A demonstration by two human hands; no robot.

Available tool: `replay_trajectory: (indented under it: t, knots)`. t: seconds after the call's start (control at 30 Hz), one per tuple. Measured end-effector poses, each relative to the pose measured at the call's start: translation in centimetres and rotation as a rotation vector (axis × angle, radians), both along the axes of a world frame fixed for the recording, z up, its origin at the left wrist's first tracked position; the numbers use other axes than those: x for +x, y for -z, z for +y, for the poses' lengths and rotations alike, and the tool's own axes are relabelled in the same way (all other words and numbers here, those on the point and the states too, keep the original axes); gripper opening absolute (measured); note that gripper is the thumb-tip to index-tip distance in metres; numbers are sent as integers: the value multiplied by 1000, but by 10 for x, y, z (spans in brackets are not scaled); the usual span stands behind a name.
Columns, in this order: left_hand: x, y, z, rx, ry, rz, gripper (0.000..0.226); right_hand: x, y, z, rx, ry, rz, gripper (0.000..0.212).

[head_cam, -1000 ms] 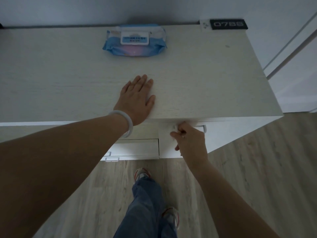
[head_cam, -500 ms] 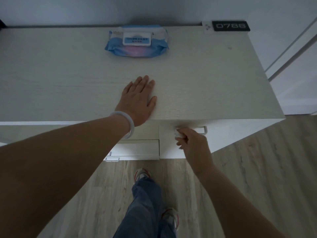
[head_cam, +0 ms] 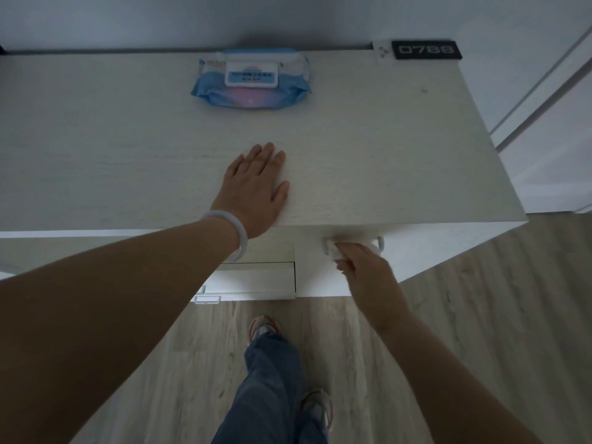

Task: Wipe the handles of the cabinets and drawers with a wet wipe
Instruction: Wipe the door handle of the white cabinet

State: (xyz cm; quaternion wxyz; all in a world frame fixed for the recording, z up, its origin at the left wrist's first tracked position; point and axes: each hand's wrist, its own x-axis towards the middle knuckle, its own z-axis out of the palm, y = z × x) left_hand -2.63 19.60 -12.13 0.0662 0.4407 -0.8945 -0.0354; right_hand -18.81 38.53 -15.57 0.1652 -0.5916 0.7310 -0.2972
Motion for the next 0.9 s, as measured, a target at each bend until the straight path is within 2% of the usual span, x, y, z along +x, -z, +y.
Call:
replay_trajectory:
  t: [0.13,0.27,0.33,0.4,0.47,0.53,0.57,0.7,0.83,0.9]
  knots:
    - [1,1,-1,-12,-5,11,57,-37,-7,14,-3,164,163,22]
    - [1,2,-1,-10,-11,1,59,-41,-11,31,-88,545,36,21]
    - [0,2,-1,-6,-9,2,60,-45,-4,31,-37,627,47,17]
    - [0,2,-1,-1,-6,1,59,-48,8,23,78,670,-150,21]
    - [1,2,-2,-6,-8,-3,59,-44,12,14,114,719,-560,19]
    - [1,2,-2,-10,-12,-4,61,-34,6,5,37,769,-1026,16]
    - [0,2,-1,-8,-12,-5,63,-29,2,2,-11,784,-1187,15]
    - [0,2,-1,-9,-13,-8,66,-9,-9,0,-135,815,-1453,15]
    - [0,2,-2,-16,-14,-9,66,-13,-5,8,-101,755,-1665,14]
    - [0,2,-1,-13,-16,-10,66,-26,-3,10,-138,738,-1738,23]
